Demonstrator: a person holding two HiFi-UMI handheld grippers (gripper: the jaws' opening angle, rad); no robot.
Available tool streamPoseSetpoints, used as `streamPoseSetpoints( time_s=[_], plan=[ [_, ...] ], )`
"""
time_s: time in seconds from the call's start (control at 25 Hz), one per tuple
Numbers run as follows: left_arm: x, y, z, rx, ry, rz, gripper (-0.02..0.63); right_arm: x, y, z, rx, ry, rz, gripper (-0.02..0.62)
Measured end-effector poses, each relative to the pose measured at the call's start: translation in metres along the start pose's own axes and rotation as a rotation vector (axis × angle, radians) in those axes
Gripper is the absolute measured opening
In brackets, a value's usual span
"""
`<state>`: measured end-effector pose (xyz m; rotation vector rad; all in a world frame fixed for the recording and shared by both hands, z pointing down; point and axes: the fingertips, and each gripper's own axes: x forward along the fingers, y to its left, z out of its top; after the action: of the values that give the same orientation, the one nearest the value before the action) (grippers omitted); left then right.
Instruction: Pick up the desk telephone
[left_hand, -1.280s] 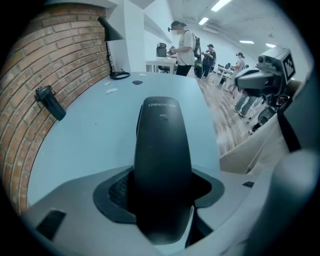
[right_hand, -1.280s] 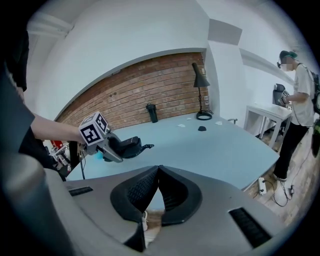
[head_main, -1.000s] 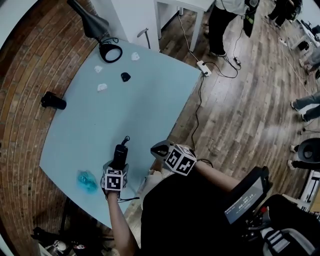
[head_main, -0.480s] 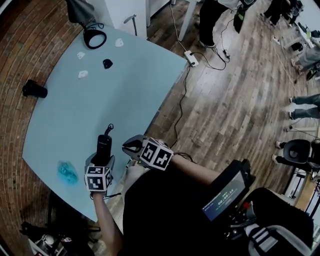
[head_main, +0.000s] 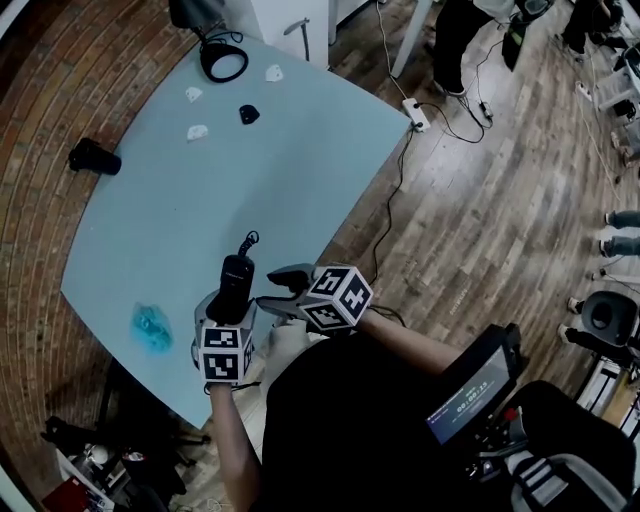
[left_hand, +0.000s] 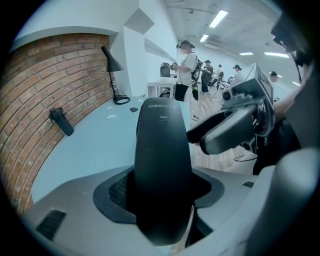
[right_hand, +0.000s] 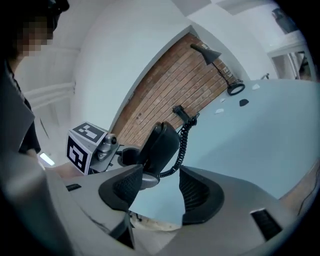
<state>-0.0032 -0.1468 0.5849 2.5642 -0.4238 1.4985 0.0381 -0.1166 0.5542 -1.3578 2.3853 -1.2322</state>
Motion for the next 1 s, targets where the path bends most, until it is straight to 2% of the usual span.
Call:
streamPoseSetpoints(
  time_s=[0.04,0.12,0.24,0.4,0.6,0.88,0.92,1.0],
  plan=[
    [0.000,0.001,0.001,-0.005,0.005,0.004,0.293,0.003,0.002,0.000,0.041,0.000,0.019,0.218],
    [0.002,0.001,0.001,-0.017,0.024,0.013,0.293,0.007,0.006,0.003,0.145,-0.015,0.066,0.332],
    [0.003,-0.002,0.000,-0.022,0.051,0.023,0.293,0.013,0.013,0.011,0.302,-0.062,0.131,0.391],
    [-0.001,-0.008,0.007,-0.026,0.041,0.038,0.293,0.020,0.018,0.013,0.405,-0.081,0.180,0.394],
    [-0.004,-0.017,0.014,0.041,0.025,0.080,0.293,0.026,0.025,0.016,0.513,-0.104,0.216,0.394],
    [-0.006,-0.028,0.016,0.080,0.001,0.089,0.293,0.033,0.029,0.005,0.444,-0.073,0.212,0.377],
    [-0.006,-0.029,0.015,0.085,0.002,0.090,0.293,0.033,0.028,0.003,0.439,-0.070,0.210,0.365],
    [-0.006,-0.030,0.013,0.088,0.004,0.088,0.293,0.033,0.026,0.000,0.420,-0.065,0.198,0.296]
  ],
)
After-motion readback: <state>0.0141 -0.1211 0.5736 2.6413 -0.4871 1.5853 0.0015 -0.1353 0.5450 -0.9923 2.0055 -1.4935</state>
